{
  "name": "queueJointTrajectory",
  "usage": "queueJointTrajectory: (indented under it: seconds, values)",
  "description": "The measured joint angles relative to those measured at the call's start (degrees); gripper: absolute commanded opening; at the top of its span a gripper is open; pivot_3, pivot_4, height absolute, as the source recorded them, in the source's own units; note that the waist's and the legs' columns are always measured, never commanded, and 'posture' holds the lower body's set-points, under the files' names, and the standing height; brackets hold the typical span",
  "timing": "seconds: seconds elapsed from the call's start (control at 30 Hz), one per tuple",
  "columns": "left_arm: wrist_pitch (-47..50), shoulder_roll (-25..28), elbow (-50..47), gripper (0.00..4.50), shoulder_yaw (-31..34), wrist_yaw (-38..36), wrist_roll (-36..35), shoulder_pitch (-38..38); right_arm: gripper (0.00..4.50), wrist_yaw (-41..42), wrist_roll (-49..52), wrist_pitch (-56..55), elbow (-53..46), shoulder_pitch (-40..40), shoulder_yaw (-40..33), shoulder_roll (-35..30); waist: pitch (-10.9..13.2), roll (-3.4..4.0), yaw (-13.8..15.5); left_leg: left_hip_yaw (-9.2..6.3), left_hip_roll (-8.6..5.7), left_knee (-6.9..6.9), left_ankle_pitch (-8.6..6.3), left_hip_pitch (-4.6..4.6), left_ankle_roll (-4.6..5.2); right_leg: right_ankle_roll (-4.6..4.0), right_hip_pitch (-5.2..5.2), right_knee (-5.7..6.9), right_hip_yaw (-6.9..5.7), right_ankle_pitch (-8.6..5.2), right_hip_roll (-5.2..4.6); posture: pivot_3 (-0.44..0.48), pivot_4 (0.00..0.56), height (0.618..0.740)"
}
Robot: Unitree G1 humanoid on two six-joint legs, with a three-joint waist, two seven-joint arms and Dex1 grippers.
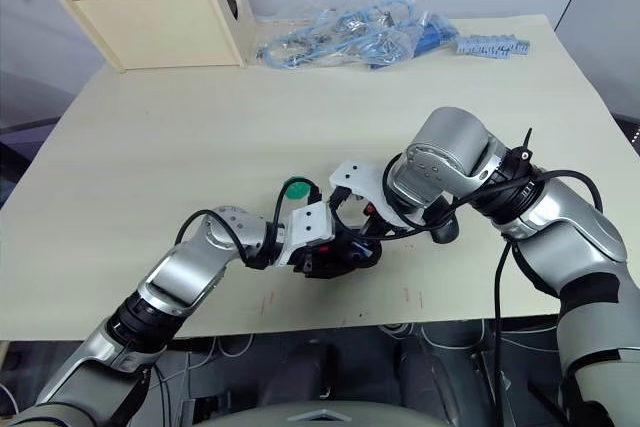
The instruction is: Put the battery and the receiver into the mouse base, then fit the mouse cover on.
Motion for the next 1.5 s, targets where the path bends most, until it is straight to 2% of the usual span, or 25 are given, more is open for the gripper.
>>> queueJointTrajectory:
  seconds: [1.03, 1.5]
  values:
    - [-0.91, -0.71, 0.13, 2.96, -0.25, -0.36, 0.60, -0.10, 0.00, 8.37, -0.20, 0.01, 0.81, -5.97, 6.20, -0.61, 0.11, 0.17, 0.24, -0.16, -0.06, 0.01, 0.00, -0.20, 0.00, 0.00, -0.05, -0.10, -0.18, 0.00, -0.09, 0.000, 0.150, 0.740]
    - [-0.66, -1.05, -0.09, 2.96, -0.38, -0.18, 1.04, -0.08, 0.00, 12.79, -4.45, 0.01, 2.30, -7.27, 8.19, 0.52, 0.11, 0.17, 0.43, -0.18, -0.07, 0.01, 0.00, -0.20, 0.00, 0.01, -0.05, -0.10, -0.21, 0.00, -0.10, 0.000, 0.150, 0.740]
